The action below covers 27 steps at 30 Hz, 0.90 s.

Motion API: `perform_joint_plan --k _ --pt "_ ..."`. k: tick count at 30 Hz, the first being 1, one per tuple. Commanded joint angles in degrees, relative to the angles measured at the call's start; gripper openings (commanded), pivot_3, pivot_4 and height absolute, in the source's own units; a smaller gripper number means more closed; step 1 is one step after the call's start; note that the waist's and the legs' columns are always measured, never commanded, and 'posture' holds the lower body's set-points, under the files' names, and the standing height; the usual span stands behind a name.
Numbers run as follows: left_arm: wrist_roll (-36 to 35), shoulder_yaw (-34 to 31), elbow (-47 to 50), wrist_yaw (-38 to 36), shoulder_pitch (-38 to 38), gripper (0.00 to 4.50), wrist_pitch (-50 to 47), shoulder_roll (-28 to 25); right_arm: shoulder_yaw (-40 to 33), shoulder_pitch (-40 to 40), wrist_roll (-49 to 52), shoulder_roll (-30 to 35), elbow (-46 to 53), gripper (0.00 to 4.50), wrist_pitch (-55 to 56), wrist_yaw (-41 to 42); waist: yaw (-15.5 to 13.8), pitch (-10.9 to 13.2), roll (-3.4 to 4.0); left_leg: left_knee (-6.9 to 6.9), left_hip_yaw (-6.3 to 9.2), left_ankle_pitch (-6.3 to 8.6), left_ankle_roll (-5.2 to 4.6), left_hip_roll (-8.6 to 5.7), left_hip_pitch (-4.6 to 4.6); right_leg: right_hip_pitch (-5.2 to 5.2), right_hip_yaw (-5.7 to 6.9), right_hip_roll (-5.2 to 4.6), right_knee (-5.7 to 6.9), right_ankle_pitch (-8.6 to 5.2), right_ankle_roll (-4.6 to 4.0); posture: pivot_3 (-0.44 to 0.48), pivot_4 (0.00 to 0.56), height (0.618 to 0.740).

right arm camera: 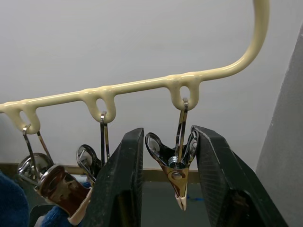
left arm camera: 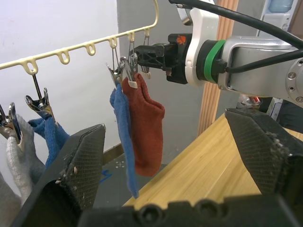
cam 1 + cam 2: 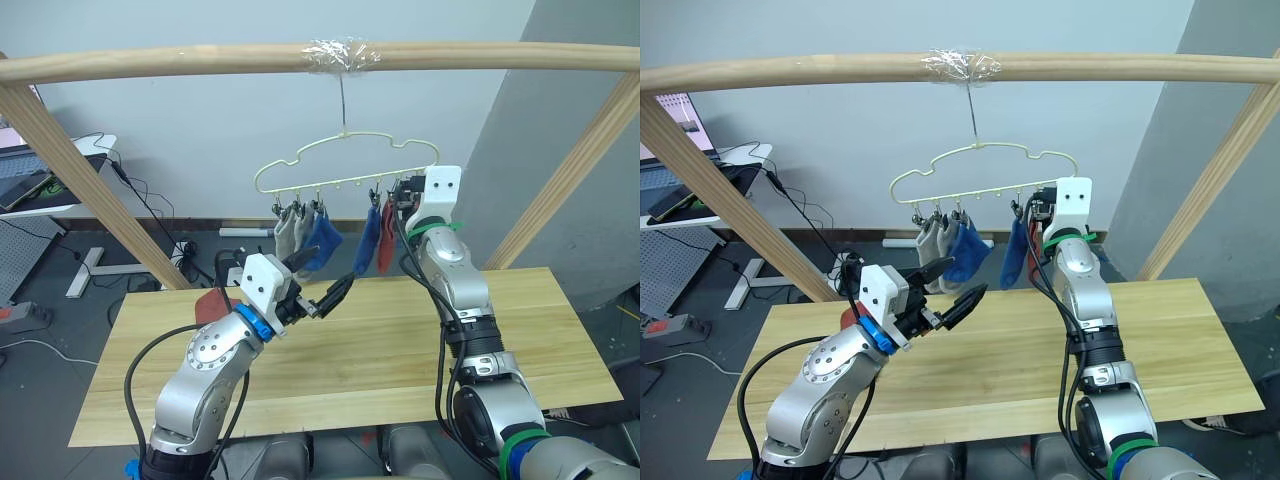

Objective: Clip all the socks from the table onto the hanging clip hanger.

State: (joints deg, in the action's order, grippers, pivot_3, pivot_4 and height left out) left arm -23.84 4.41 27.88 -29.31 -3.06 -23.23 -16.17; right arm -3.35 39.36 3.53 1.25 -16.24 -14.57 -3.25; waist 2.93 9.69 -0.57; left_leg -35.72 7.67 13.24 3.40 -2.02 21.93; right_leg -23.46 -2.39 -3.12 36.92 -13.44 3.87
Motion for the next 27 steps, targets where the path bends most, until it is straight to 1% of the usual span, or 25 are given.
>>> perform_joint_plan --k 1,27 --pt "0.3 0.3 1.7 0.0 -0.4 4.5 1.4 -0.2 -0.4 1.4 0.1 -0.1 1.5 1.63 1.1 -0.1 0.0 0.0 0.0 0.0 0.0 0.0 0.0 0.0 0.0 0.0 0.0 0.0 0.0 0.0 0.0 0.017 0.138 0.74" --pt "0.8 0.7 1.2 0.2 -1.1 4.5 1.2 0.0 -0.1 1.3 -0.2 0.2 0.6 1.63 0.8 0.2 0.0 0.0 0.0 0.0 0.0 0.0 0.0 0.0 0.0 0.0 0.0 0.0 0.0 0.0 0.0 0.017 0.139 0.74"
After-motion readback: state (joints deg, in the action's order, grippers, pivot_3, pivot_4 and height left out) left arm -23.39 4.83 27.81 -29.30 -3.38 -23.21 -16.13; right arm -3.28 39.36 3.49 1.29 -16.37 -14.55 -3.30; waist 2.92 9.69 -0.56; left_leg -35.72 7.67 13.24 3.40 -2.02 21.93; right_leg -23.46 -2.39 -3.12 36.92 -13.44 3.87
